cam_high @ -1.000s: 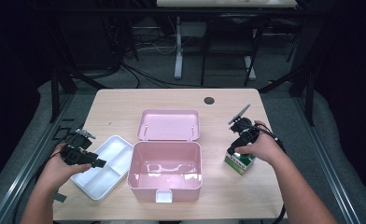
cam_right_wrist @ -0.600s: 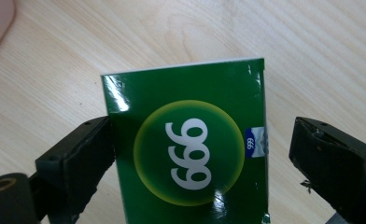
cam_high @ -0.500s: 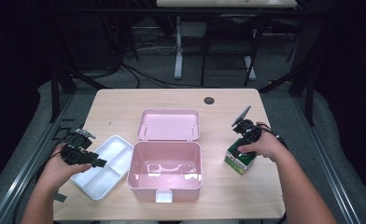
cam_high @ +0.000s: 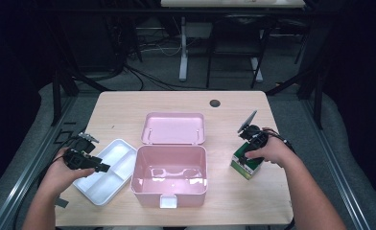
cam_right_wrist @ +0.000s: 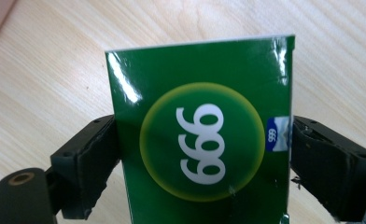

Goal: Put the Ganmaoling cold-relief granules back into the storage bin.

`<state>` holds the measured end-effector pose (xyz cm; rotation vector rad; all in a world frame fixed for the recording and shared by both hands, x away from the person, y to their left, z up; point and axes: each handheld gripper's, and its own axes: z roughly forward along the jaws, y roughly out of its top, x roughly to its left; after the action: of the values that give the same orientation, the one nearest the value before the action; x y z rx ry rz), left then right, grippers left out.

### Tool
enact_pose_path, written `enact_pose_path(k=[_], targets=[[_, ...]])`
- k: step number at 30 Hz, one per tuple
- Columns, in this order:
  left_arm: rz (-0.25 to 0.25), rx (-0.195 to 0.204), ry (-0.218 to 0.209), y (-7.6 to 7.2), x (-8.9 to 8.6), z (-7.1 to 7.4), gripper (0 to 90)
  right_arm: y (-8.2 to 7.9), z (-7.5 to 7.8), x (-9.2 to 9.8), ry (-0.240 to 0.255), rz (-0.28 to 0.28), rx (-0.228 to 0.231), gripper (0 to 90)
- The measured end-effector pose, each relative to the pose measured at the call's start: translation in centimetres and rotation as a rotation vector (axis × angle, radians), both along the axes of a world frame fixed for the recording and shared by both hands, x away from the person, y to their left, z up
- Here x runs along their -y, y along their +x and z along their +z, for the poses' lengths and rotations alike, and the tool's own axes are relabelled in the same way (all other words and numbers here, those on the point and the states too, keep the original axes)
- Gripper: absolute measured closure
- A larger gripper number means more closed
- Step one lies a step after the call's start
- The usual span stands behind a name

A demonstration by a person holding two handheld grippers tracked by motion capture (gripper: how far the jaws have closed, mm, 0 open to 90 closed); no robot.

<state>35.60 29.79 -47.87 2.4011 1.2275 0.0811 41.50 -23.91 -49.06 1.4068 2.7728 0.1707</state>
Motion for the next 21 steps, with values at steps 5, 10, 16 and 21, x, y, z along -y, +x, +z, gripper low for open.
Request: enact_pose_path(k=[5, 10, 16, 21], targets=[[0.001, -0.003, -0.002, 0.01, 0.01, -0.01, 48.8, -0.24, -0.03, 0.24, 0.004, 0.008, -0.018, 13.1], [0.001, 0.000, -0.005, -0.05, 0.07, 0.02, 48.9, -0.33, 0.19, 0.20, -0.013, 0.015, -0.030, 14.3], [0.000, 0.002, -0.005, -0.05, -0.03, 0.08, 48.9, -0.41, 0.30, 0.03, -0.019, 0.016, -0.023, 15.2], [0.002, 0.006, -0.007, -0.07, 0.00, 0.10, 48.9, -0.41, 0.49, -0.21, -0.024, 0.026, -0.030, 15.6]])
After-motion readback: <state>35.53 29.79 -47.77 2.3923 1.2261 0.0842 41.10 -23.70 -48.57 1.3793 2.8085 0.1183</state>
